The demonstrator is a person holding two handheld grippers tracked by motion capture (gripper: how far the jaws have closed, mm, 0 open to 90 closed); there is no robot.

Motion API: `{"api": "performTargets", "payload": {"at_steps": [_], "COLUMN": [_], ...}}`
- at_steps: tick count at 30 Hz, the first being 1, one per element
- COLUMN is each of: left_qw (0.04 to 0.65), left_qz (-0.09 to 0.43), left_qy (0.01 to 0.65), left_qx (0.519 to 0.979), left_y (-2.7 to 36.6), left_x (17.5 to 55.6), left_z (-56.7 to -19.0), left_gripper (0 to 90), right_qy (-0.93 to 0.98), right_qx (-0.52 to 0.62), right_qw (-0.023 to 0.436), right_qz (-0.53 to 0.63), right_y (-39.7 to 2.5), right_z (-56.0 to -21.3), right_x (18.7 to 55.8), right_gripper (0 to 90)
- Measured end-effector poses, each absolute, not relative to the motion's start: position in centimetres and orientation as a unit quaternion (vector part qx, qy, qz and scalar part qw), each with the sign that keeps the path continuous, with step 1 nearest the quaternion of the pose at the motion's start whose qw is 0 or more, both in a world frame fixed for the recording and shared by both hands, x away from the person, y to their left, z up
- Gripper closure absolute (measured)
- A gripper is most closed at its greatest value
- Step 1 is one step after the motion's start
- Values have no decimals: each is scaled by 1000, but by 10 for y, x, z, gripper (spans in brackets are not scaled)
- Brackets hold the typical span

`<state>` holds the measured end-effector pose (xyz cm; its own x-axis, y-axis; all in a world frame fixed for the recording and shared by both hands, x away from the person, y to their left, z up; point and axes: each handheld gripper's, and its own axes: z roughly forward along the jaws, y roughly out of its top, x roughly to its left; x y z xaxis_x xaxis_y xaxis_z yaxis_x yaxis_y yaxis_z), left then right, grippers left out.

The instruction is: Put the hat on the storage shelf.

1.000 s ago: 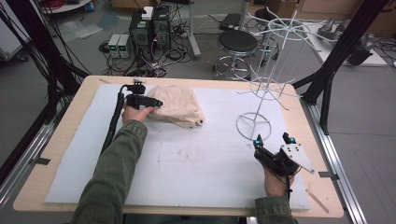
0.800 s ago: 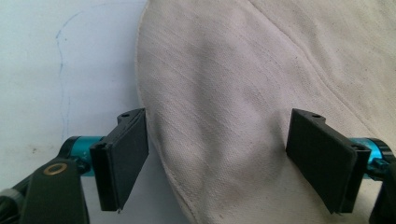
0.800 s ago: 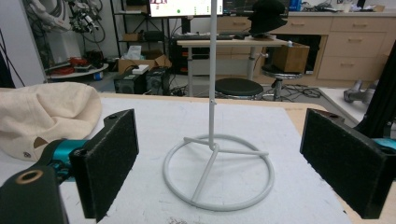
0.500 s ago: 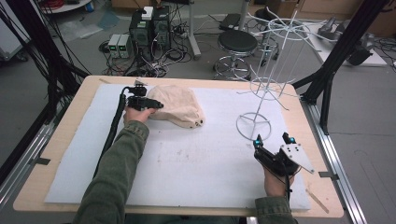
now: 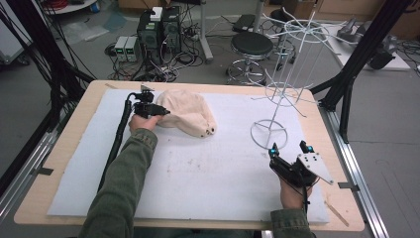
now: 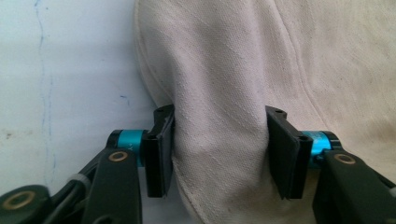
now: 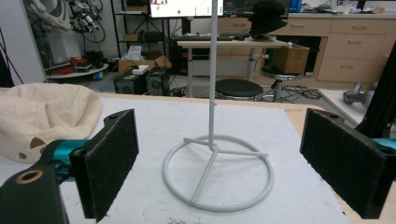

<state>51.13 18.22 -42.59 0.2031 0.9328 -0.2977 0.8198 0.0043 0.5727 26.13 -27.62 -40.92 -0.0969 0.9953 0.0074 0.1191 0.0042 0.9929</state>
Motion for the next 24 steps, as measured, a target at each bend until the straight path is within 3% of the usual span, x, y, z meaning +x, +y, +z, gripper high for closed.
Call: {"api": "performTargets", "payload": {"at_steps": [8,24], "left_qw": [320,314], "left_qz": [122,151], "left_qy": [608,599], "left_qx": [716,721], "left_y": [183,189], "left_x": [506,500], "left_z": [-415,-412], "left_gripper": [714,779], "right_qy": [552,554], "right_qx": [502,503], "right_qw": [444,445], "right_qz": [495,492], "right_y": [-276,-276], "right_z": [-409,-409], "right_x": [262,262], "right_gripper": [107,107]}}
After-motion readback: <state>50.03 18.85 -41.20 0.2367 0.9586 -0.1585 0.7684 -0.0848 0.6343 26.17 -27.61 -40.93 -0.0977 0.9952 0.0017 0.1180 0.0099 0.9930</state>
